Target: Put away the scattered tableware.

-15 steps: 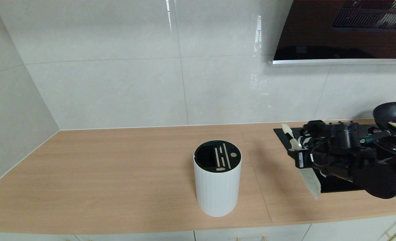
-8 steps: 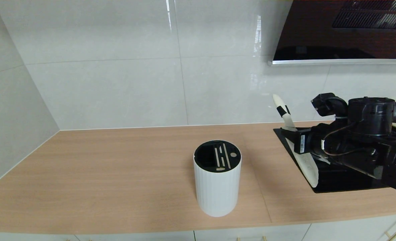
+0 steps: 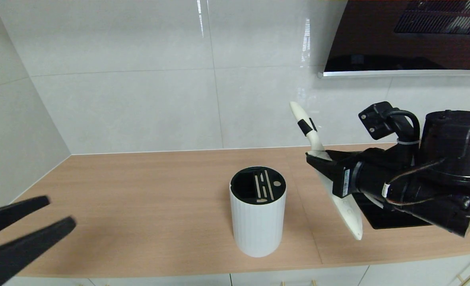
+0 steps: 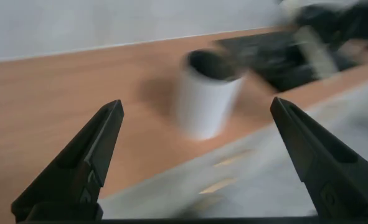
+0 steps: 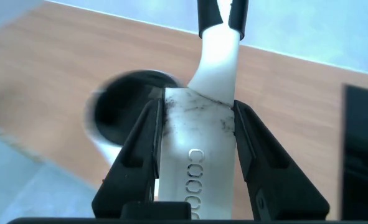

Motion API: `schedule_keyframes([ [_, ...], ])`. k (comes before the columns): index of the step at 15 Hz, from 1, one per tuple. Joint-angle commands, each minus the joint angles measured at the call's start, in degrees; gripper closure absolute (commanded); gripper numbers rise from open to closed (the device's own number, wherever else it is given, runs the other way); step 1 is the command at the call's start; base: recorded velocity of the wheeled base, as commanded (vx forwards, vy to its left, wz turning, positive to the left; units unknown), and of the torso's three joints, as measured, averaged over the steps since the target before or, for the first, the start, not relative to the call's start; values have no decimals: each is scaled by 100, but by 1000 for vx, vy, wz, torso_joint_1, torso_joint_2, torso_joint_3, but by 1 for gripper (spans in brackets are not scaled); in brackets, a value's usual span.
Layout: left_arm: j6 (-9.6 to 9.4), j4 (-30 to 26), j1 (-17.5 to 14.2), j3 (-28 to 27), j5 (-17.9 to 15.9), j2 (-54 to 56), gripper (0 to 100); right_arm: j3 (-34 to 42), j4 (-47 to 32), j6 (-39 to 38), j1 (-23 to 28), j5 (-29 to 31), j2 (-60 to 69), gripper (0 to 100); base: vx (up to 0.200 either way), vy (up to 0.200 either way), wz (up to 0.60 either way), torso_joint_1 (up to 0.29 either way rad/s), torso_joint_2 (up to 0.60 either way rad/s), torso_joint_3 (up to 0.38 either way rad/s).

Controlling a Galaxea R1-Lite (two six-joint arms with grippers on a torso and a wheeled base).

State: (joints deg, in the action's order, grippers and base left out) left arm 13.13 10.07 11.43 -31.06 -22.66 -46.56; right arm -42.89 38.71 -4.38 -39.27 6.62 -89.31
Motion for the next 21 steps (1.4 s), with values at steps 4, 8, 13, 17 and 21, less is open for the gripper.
schedule_keyframes([
  [4,2598,2895,2117,-1016,130,-3896,0,-18,5,-406,-1013,331,-113,100,0,0,0,0,0,0],
  [8,2598,3001,2451,-1262,174,-4582,0,-36,23,-617,-1391,384,-201,100,0,0,0,0,0,0],
  [13,2554,3924,2794,-1552,1001,-5469,0,-62,23,-723,-1479,498,-386,100,0,0,0,0,0,0],
  [17,2554,3976,2873,-1640,1071,-5487,0,-44,49,-731,-1567,516,-465,100,0,0,0,0,0,0],
  [21,2554,3976,2864,-1772,1176,-5619,0,-27,49,-731,-1575,560,-456,100,0,0,0,0,0,0],
])
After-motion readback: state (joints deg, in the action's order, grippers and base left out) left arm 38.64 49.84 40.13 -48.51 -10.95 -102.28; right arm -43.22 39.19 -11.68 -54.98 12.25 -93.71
